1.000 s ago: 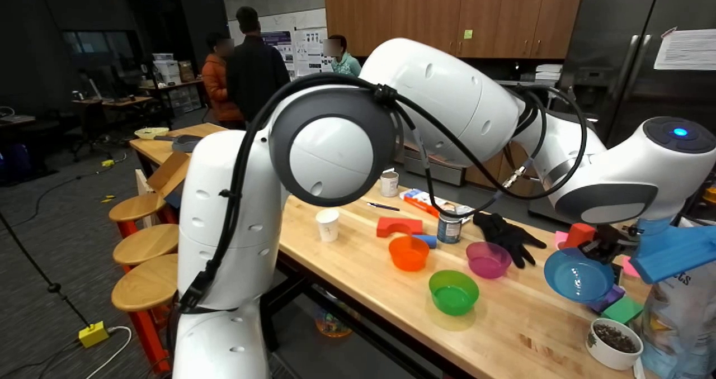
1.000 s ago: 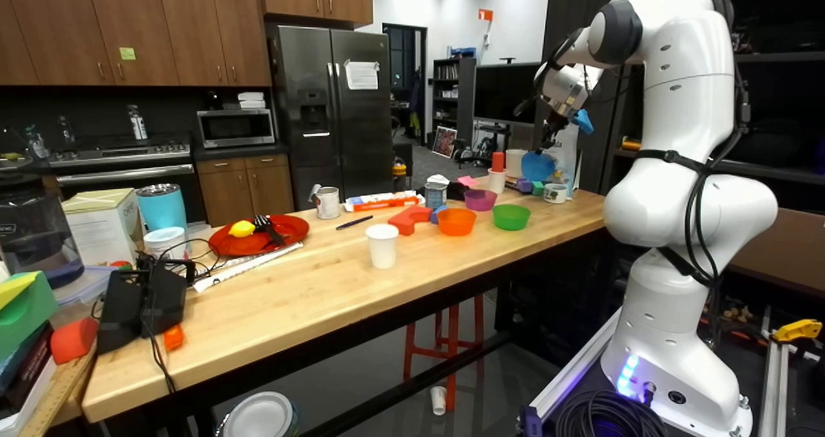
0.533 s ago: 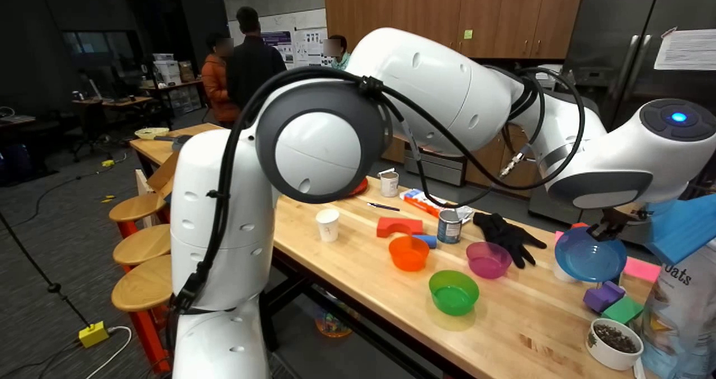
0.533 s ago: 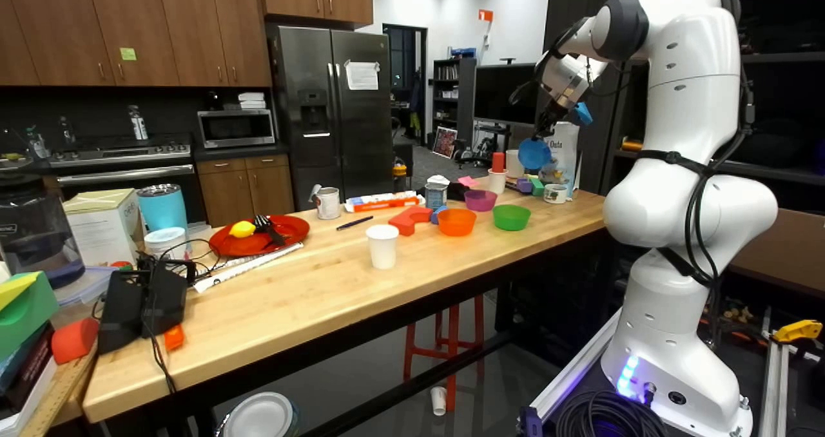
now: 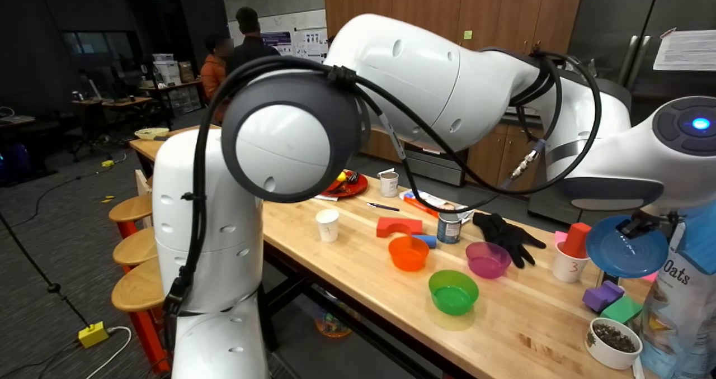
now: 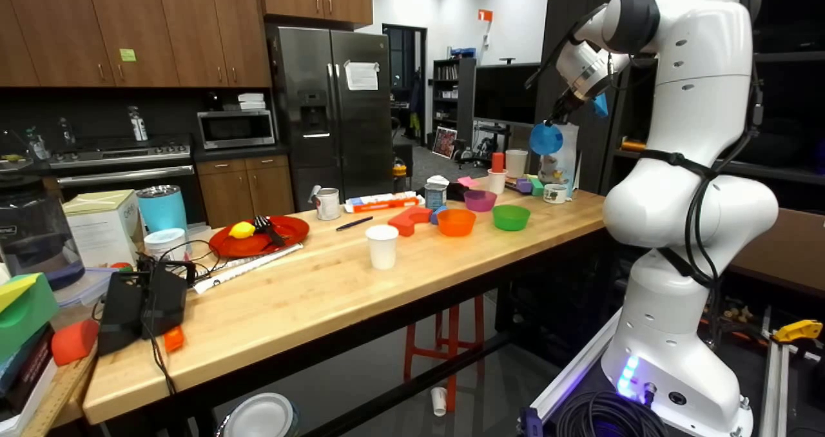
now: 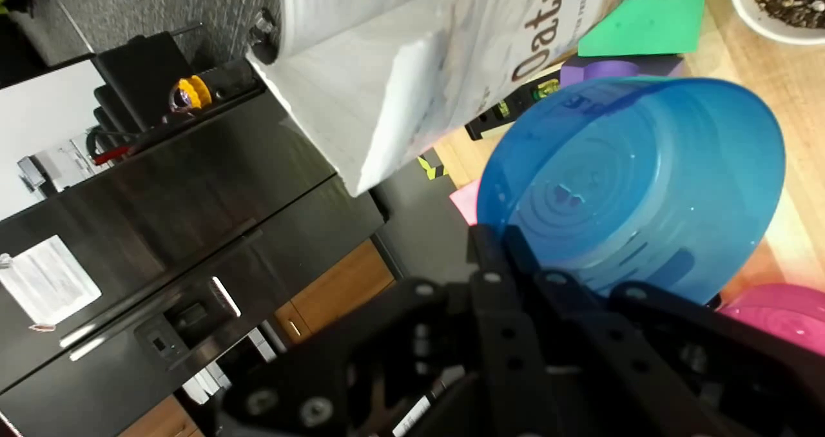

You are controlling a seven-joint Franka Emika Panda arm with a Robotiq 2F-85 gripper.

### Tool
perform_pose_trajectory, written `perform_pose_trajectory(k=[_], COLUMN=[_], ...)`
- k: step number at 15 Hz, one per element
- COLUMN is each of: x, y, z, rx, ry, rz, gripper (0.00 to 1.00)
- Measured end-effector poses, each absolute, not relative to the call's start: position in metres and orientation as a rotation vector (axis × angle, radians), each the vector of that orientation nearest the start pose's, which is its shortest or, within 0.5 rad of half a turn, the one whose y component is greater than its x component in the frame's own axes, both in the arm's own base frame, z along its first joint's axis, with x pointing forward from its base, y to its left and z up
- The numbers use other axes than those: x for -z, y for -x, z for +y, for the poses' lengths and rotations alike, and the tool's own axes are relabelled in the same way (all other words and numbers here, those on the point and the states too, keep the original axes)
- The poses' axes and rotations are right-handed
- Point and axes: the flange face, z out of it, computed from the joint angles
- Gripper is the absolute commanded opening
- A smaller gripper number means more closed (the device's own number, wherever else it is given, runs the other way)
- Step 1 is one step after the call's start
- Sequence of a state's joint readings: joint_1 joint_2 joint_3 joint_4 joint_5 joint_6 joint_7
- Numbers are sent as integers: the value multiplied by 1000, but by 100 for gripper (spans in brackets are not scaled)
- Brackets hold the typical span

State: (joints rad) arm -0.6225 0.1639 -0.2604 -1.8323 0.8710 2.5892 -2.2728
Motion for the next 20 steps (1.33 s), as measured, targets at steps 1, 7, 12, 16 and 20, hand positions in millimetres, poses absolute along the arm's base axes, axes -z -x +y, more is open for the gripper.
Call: perform_pose_trajectory(k=[1,7,12,16,20], x=[-504,-505,-552,-571,-579], y=[-409,-428,-478,-509,-545], z=[-500,-491,-461,-442,-423], rx=[-801,-829,-907,-975,-1082], ry=[-2272,-2229,-1992,-1860,-1802], rz=[951,1009,1258,1441,1569], gripper=[4,1,1,1,1])
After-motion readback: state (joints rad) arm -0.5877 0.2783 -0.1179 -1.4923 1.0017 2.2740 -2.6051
